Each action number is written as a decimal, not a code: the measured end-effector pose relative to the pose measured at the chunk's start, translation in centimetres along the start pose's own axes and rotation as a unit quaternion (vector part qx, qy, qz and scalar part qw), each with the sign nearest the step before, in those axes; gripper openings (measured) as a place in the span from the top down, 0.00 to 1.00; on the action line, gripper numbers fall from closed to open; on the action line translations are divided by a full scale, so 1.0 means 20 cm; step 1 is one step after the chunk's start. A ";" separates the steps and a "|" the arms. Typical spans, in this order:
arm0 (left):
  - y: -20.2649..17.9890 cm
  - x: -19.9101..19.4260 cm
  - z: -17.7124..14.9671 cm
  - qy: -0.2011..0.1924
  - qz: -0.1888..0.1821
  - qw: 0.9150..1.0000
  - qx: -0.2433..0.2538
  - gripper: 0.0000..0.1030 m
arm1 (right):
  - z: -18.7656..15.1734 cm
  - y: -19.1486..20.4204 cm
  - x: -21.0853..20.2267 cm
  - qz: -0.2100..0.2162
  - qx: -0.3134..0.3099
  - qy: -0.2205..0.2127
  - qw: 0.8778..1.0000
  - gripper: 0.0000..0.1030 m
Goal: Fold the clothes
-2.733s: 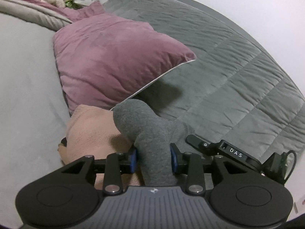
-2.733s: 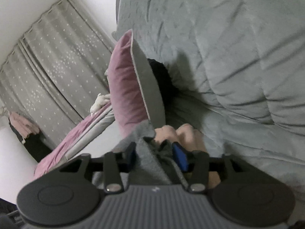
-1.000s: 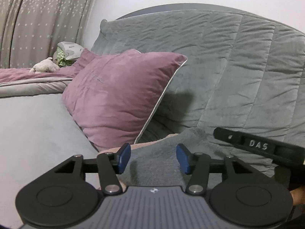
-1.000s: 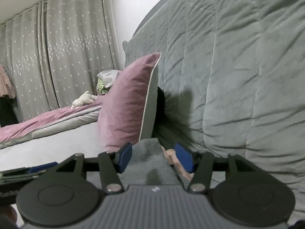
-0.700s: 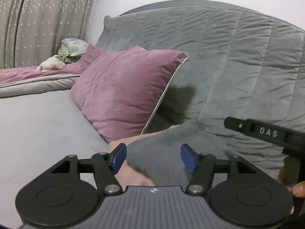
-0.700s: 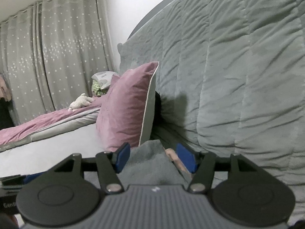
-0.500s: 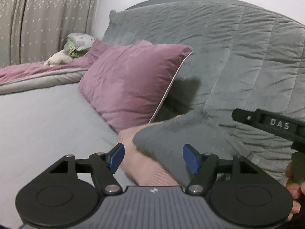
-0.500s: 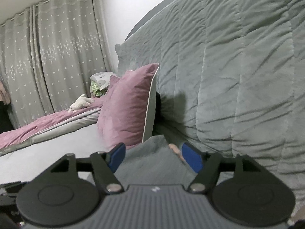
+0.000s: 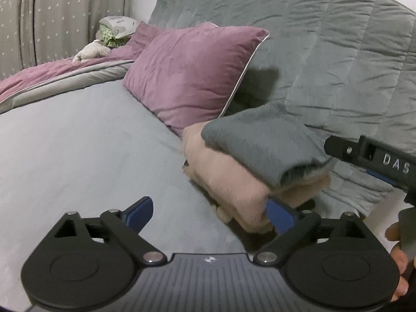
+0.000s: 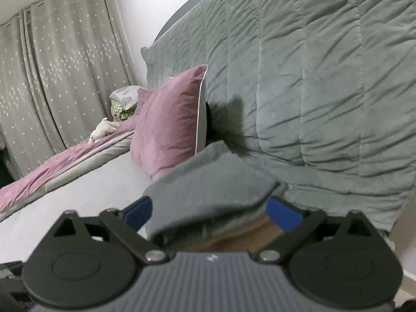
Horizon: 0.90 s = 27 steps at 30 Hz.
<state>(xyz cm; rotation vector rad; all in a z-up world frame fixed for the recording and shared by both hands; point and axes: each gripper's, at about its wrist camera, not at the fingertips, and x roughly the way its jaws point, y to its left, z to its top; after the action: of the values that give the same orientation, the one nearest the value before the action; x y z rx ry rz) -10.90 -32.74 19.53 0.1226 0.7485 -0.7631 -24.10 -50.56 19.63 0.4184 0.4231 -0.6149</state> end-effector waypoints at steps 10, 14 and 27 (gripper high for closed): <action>-0.03 -0.18 -0.06 0.024 0.012 0.999 0.037 0.00 | -0.11 -0.01 -0.15 -0.011 0.024 0.054 0.998 0.00; -0.03 -0.21 -0.07 0.026 0.015 0.999 0.042 0.00 | -0.13 -0.01 -0.18 -0.008 0.016 0.065 0.998 0.00; -0.03 -0.27 -0.07 0.020 0.027 0.998 0.055 0.00 | -0.15 -0.01 -0.23 -0.004 0.006 0.074 0.997 0.00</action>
<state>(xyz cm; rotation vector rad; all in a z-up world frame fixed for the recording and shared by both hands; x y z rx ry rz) -14.75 -29.58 22.08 0.2578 0.7372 -0.7521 -28.35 -47.13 19.39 0.4758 0.5617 -0.5971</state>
